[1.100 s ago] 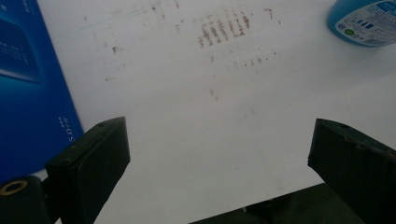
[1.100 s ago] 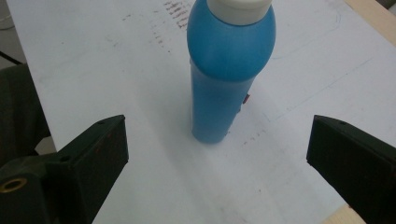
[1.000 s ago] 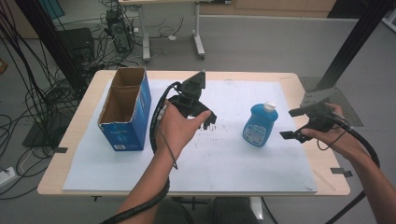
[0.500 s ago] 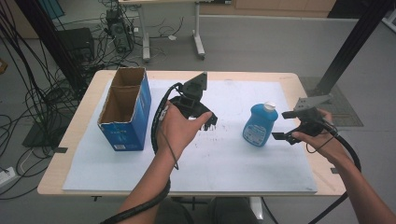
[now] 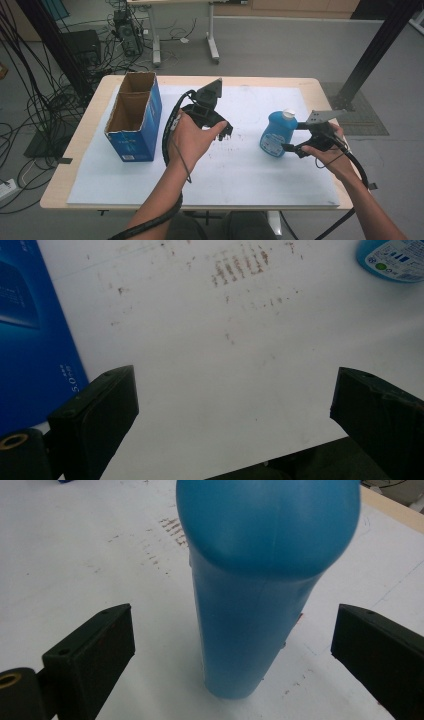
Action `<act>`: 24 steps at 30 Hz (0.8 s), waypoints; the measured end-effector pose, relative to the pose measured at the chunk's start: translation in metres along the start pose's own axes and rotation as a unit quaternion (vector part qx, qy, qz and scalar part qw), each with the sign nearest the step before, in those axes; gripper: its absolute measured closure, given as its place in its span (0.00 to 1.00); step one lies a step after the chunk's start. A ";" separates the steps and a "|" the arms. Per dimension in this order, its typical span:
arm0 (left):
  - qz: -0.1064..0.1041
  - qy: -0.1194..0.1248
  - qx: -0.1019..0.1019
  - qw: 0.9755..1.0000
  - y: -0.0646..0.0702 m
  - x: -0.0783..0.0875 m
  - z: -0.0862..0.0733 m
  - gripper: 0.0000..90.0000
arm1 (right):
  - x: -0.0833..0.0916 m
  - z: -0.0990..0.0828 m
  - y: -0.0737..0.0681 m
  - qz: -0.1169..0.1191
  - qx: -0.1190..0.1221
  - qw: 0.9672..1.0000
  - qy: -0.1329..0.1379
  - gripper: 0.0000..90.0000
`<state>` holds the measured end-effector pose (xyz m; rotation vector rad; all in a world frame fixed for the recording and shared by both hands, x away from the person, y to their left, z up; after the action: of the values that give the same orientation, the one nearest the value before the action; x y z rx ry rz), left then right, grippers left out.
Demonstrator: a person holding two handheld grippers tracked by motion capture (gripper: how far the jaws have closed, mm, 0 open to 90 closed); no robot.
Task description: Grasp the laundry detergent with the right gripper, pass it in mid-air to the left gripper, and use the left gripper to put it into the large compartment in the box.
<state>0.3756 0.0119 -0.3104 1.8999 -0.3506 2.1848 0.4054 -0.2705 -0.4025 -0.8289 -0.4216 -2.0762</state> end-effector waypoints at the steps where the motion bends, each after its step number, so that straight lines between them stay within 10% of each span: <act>1: 0.000 0.000 0.000 1.000 0.000 0.000 0.000 0.06 | 0.000 0.000 0.000 0.000 0.000 1.000 0.000 0.04; 24: 0.000 -0.002 0.003 1.000 -0.003 -0.002 -0.002 0.06 | -0.031 -0.006 0.000 -0.024 -0.021 0.999 0.041 0.03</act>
<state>0.3746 0.0156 -0.3127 1.9085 -0.3463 2.1847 0.4162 -0.2558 -0.4277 -0.7612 -0.3581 -2.1625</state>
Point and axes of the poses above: each handheld gripper's, and its own axes: x roughly backward along the jaws, z roughly out of its top, y roughly to its right, the point moved 7 cm from there along -x, roughly forward along the jaws, and after that the axes turned 7 degrees about -y, right-handed, at the moved point
